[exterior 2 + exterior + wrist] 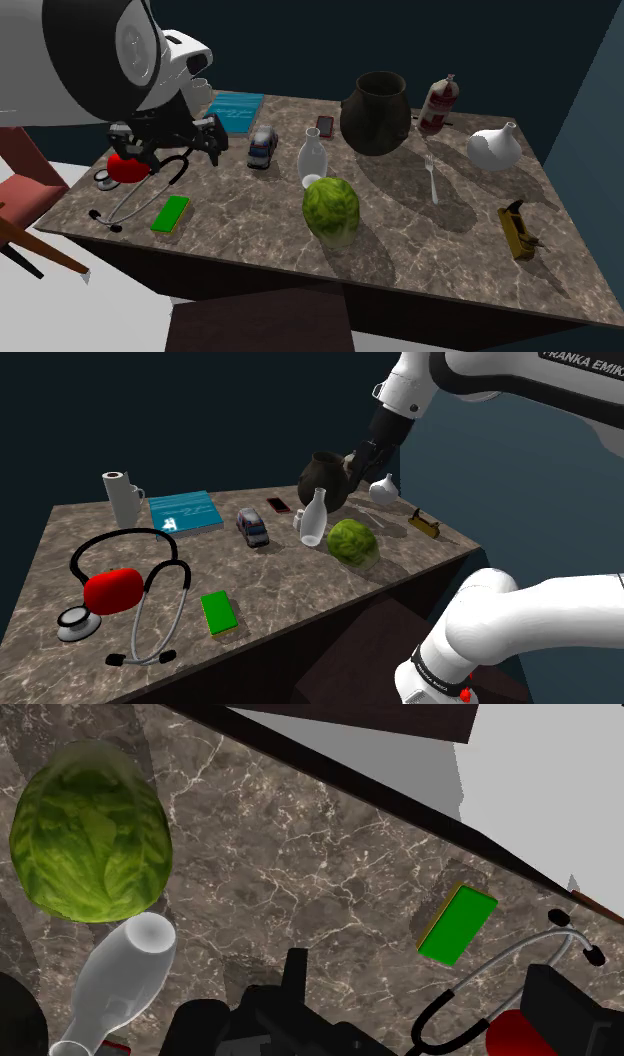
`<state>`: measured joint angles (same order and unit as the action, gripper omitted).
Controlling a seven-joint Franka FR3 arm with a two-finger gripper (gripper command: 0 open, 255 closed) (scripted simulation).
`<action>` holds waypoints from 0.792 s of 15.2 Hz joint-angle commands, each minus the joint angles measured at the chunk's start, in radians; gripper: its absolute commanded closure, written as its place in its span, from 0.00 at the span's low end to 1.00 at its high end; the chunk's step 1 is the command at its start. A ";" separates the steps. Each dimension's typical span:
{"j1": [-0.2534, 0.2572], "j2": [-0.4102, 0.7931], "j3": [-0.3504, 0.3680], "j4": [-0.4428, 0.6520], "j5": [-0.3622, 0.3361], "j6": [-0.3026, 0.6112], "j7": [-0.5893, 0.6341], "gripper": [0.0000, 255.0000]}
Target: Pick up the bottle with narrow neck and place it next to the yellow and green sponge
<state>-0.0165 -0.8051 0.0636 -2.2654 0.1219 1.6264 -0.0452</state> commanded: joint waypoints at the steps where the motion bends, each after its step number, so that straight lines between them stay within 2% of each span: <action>1: 0.000 0.000 0.000 0.000 0.000 0.000 0.000 0.00; 12: -0.059 0.346 -0.091 0.108 -0.074 0.164 -0.104 0.00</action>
<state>-0.0702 -0.4872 -0.0180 -2.1707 0.0544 1.7819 -0.1381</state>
